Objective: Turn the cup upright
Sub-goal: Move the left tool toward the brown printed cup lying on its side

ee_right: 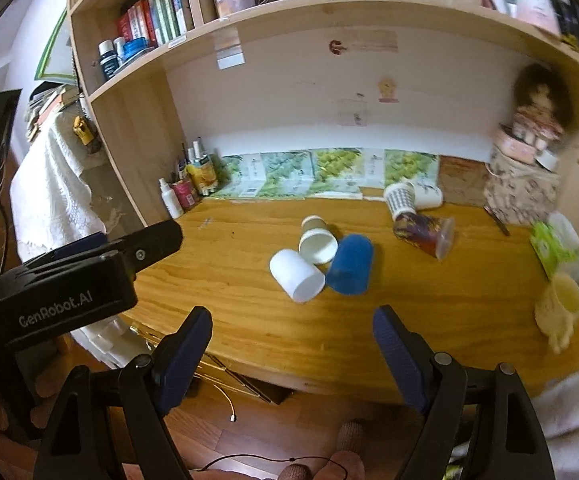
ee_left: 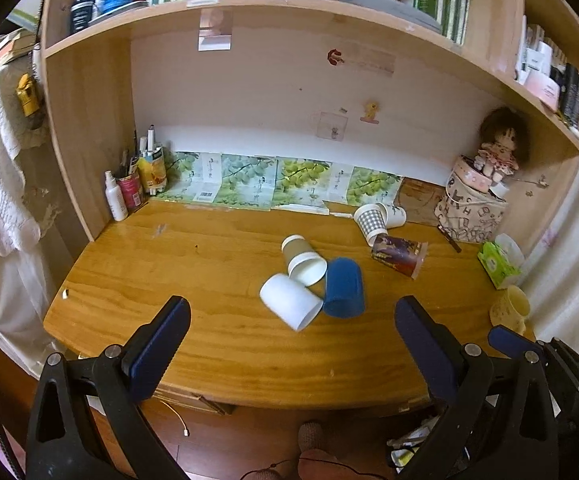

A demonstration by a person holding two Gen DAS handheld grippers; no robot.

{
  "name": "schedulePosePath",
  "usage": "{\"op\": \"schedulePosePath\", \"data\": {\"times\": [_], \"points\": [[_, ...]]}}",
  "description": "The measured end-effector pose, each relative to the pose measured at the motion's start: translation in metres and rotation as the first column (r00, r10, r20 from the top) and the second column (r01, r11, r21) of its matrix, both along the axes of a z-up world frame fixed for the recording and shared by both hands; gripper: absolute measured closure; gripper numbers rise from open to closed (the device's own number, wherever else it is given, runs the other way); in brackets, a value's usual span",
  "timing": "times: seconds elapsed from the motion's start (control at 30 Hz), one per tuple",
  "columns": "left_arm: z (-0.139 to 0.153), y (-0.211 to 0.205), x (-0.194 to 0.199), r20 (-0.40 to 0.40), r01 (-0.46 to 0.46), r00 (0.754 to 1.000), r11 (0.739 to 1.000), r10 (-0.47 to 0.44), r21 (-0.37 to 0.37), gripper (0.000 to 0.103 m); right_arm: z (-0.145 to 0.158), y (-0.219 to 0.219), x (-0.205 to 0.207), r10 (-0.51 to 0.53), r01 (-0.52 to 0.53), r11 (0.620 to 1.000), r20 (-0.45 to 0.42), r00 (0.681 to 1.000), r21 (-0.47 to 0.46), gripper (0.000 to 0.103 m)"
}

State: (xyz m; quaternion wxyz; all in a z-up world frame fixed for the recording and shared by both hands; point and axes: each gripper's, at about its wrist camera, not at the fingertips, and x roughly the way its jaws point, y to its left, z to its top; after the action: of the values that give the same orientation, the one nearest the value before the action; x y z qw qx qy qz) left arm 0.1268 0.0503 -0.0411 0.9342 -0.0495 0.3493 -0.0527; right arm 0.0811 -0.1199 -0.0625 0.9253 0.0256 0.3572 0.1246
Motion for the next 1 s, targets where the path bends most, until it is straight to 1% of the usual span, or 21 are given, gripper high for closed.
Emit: {"op": "schedulePosePath", "data": {"times": [0.13, 0.23, 0.33, 0.4, 0.5, 0.6, 0.77, 0.87, 1.0], "points": [[0.000, -0.014, 0.031, -0.023, -0.014, 1.000, 1.000, 0.014, 0.001, 0.001, 0.002, -0.012, 0.030, 0.082, -0.082, 0.997, 0.020, 0.996, -0.012, 0.020], [-0.004, -0.025, 0.052, -0.062, -0.014, 0.998, 1.000, 0.014, 0.000, 0.001, 0.002, -0.020, 0.053, 0.149, -0.147, 0.987, 0.032, 0.988, -0.064, 0.020], [-0.011, -0.036, 0.074, -0.133, 0.006, 0.991, 1.000, -0.009, -0.018, 0.001, -0.002, -0.029, 0.073, 0.212, -0.208, 0.971, 0.027, 0.977, -0.118, 0.020], [-0.020, -0.046, 0.089, -0.189, 0.019, 0.982, 1.000, -0.021, -0.012, 0.001, -0.007, -0.036, 0.086, 0.249, -0.244, 0.958, 0.015, 0.968, -0.152, 0.020], [-0.033, -0.063, 0.106, -0.263, 0.040, 0.964, 0.999, -0.034, 0.018, 0.001, -0.017, -0.044, 0.099, 0.300, -0.295, 0.936, -0.003, 0.954, -0.193, 0.020], [-0.049, -0.077, 0.126, -0.343, 0.064, 0.938, 0.997, -0.049, 0.031, 0.001, -0.029, -0.054, 0.112, 0.331, -0.328, 0.920, -0.023, 0.943, -0.214, 0.020], [-0.075, -0.098, 0.155, -0.454, 0.104, 0.889, 0.992, -0.062, 0.066, 0.001, -0.049, -0.073, 0.130, 0.340, -0.347, 0.914, -0.067, 0.938, -0.210, 0.020], [-0.086, -0.108, 0.171, -0.501, 0.135, 0.862, 0.988, -0.079, 0.077, 0.001, -0.060, -0.081, 0.140, 0.339, -0.351, 0.917, -0.095, 0.936, -0.191, 0.020], [-0.093, -0.124, 0.190, -0.527, 0.194, 0.843, 0.975, -0.109, 0.108, 0.001, -0.074, -0.091, 0.150, 0.336, -0.352, 0.924, -0.126, 0.934, -0.151, 0.020]]}}
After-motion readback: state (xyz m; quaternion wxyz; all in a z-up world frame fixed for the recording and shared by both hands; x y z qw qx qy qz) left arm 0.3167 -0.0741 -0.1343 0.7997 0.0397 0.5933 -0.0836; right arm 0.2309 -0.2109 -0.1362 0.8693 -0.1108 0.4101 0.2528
